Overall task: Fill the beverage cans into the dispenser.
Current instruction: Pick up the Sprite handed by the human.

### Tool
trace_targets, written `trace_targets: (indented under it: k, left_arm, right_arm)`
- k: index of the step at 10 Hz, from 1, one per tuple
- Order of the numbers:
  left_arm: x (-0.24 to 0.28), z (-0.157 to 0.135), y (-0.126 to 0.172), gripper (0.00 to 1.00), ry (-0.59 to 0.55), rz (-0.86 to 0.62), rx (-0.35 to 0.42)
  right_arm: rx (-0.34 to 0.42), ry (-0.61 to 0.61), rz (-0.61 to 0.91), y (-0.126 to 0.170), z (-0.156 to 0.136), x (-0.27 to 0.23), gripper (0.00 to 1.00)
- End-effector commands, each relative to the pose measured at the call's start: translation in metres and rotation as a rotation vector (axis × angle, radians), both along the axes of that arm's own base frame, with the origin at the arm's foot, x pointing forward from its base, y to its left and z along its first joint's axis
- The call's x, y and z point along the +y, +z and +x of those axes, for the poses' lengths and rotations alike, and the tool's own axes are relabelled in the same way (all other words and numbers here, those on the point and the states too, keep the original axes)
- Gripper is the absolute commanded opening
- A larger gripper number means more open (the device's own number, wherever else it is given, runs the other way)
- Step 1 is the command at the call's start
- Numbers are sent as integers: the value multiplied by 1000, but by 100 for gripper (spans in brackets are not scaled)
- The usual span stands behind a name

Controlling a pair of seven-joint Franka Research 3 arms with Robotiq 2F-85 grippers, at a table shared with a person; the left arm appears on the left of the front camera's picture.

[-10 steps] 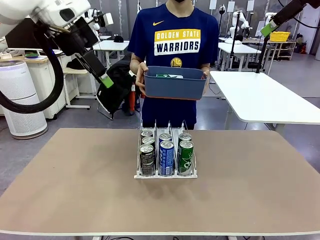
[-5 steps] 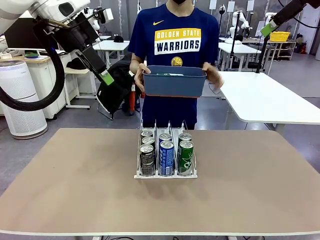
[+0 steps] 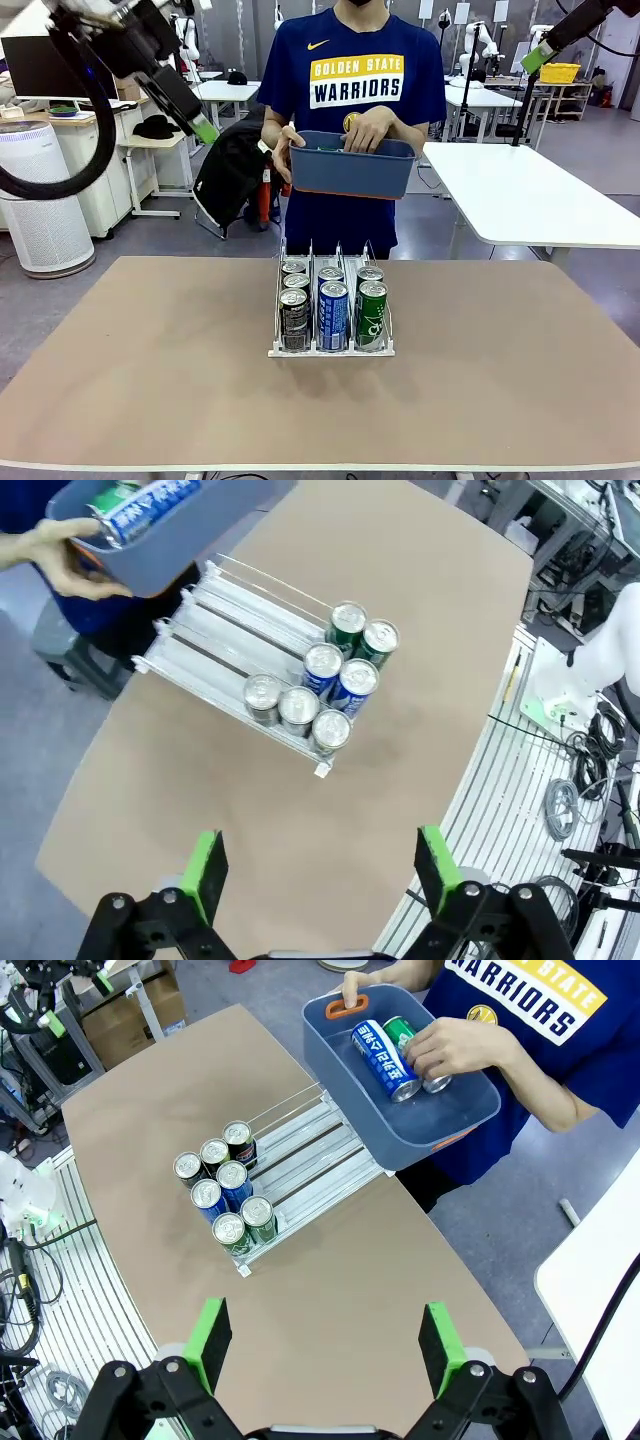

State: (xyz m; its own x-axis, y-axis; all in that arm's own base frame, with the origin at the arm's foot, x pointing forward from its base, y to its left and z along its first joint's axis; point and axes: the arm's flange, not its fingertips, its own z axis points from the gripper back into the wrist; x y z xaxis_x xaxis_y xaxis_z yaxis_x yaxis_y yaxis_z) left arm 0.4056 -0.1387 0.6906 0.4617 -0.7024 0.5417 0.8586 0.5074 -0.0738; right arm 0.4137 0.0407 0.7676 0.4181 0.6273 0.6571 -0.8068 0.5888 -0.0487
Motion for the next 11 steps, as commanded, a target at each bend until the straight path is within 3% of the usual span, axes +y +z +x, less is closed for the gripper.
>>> trace_targets:
  k: [1,6,11]
  left_arm:
    - [2,-4,21,100,54,42,-33]
    - [11,-13,62,100,71,30,-104]
    - [14,-16,66,100,69,29,-130]
  right_arm:
    - [7,-6,-4,-1,-1,0,100]
    - [7,-6,-4,-1,-1,0,100]
    - [7,-6,-4,-1,-1,0,100]
